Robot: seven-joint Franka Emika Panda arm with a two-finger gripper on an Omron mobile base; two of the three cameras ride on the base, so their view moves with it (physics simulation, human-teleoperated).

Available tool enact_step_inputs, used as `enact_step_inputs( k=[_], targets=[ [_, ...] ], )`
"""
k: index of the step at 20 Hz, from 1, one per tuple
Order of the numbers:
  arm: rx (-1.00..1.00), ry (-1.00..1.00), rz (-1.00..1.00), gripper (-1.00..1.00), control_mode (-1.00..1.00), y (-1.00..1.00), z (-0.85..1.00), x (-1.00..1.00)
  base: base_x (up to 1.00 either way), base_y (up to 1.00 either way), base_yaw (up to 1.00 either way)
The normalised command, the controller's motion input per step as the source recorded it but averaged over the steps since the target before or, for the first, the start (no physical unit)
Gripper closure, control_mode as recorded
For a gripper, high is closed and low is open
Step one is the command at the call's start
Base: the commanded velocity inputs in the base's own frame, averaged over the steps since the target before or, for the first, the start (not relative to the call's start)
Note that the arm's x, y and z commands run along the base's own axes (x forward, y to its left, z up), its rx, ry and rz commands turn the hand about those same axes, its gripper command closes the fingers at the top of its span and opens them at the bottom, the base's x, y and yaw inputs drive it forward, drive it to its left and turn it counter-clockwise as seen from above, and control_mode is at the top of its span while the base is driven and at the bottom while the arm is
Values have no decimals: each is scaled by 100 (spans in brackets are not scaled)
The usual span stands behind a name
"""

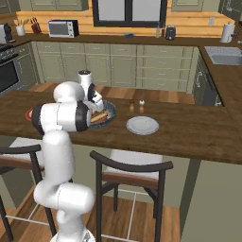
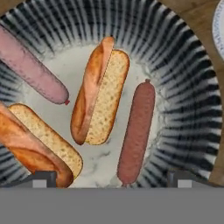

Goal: Place one bun and one sausage from the bowl on each plate.

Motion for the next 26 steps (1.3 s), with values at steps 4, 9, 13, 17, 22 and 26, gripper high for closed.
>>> enact_step_inputs(
  k=[4,9,13,17,22,26],
  targets=[
    [0,7,0,-100,-100,13,-49,59,0,0,0],
    [0,7,0,-100,-100,1,-47,46,0,0,0],
    [0,6,0,-100,-100,1,-31,47,0,0,0],
    [0,1,0,-100,-100,4,-8,41,0,0,0],
    [0,0,0,-100,-100,0,-28,11,0,0,0],
    [0,0,0,-100,-100,0,-15,0,0,0,0]
  ],
)
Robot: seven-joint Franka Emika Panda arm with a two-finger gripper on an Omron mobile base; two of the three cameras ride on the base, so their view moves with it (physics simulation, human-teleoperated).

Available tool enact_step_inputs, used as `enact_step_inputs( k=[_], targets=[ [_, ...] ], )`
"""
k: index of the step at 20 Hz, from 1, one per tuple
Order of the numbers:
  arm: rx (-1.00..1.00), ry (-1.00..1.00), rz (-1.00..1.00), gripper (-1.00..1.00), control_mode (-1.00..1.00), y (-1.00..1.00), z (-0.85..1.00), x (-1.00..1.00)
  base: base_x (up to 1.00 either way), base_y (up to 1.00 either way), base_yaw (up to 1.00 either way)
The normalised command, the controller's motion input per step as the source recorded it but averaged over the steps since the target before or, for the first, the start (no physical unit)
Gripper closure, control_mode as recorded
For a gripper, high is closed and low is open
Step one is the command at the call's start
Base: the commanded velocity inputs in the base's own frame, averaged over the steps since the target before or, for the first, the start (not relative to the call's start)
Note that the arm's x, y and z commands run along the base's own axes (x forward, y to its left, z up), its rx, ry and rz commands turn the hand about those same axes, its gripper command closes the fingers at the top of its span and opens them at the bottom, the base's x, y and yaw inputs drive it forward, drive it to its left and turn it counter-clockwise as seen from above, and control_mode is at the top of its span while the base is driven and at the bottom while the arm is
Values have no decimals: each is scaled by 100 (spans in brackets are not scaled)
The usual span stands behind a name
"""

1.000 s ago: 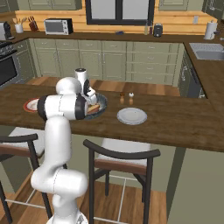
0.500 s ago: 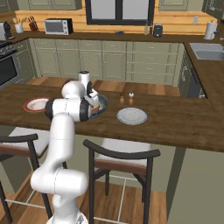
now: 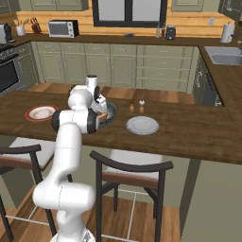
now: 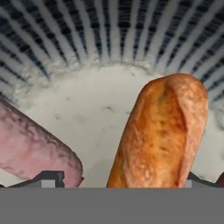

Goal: Place one bun and one sausage from the bowl on each plate.

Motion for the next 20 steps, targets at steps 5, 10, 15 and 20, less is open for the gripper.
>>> enact_step_inputs(
  k=[5,10,15,20],
  targets=[
    [0,0,0,100,-100,0,0,0,0,0,0],
    [0,0,0,100,-100,0,0,0,0,0,0],
    [0,0,0,100,-100,0,0,0,0,0,0],
    [0,-1,0,100,-100,0,0,-1,0,0,0]
  ],
)
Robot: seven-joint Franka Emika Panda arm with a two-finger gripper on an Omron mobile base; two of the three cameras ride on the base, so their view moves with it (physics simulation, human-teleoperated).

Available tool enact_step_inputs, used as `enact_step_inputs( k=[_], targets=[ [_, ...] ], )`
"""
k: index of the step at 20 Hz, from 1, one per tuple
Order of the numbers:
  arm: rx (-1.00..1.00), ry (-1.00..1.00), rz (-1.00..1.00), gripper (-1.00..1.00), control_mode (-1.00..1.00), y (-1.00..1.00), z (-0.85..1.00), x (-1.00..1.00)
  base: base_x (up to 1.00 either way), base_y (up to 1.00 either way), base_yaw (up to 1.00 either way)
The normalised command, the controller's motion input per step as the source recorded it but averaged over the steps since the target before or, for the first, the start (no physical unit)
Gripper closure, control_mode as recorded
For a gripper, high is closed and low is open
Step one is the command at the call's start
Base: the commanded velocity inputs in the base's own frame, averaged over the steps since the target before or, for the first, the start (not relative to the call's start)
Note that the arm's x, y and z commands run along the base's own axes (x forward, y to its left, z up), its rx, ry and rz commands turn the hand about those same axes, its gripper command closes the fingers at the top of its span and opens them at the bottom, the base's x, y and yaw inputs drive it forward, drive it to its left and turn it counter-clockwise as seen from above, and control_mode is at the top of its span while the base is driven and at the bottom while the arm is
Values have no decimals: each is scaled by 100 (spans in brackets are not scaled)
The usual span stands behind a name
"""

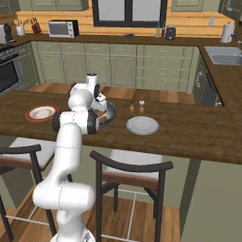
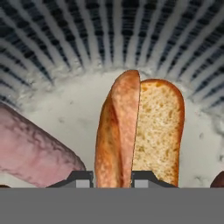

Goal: Place one bun and one sausage from the bowl on each plate.

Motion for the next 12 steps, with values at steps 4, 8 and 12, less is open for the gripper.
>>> enact_step_inputs(
  k=[4,8,12],
  targets=[
    [0,-2,3,100,-100,-1,16,-2,0,0,0],
    [0,0,0,100,-100,-1,28,-10,0,0,0],
    [0,-1,0,100,-100,-1,49,-36,0,0,0]
  ],
)
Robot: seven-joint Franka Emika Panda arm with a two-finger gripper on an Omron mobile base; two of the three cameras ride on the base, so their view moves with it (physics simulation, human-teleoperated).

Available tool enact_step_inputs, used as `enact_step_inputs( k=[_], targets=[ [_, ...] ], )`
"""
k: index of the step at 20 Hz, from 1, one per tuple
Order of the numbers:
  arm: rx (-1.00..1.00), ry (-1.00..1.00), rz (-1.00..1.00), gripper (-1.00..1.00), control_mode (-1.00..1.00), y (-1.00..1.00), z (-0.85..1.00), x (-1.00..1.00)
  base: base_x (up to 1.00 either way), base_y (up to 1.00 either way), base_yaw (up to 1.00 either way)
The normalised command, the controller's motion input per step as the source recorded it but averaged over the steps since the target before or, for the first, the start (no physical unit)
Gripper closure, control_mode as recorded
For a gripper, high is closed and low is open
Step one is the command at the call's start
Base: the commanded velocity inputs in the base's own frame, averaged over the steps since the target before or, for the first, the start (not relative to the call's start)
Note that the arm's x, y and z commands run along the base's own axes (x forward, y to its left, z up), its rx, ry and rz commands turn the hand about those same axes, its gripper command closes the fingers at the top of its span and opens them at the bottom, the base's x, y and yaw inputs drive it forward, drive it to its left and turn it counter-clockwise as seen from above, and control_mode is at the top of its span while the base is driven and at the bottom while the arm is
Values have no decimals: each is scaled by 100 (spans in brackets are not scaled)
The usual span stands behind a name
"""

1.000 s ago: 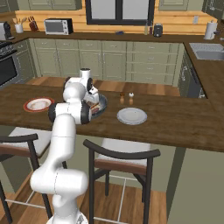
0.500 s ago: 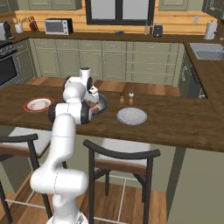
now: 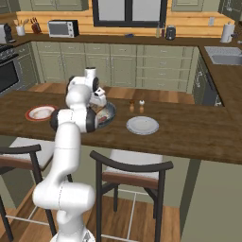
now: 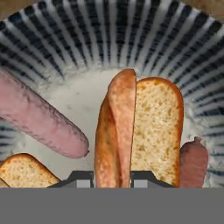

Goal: Place one bun and one sausage from the bowl on each plate.

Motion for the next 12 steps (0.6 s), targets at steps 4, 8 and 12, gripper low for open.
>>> enact_step_inputs(
  k=[4,8,12],
  targets=[
    [0,-6,0,100,-100,-27,25,-39,0,0,0],
    [0,-8,1,100,-100,-82,17,-53,0,0,0],
    [5,-6,3,100,-100,-100,1,-67,0,0,0]
  ],
)
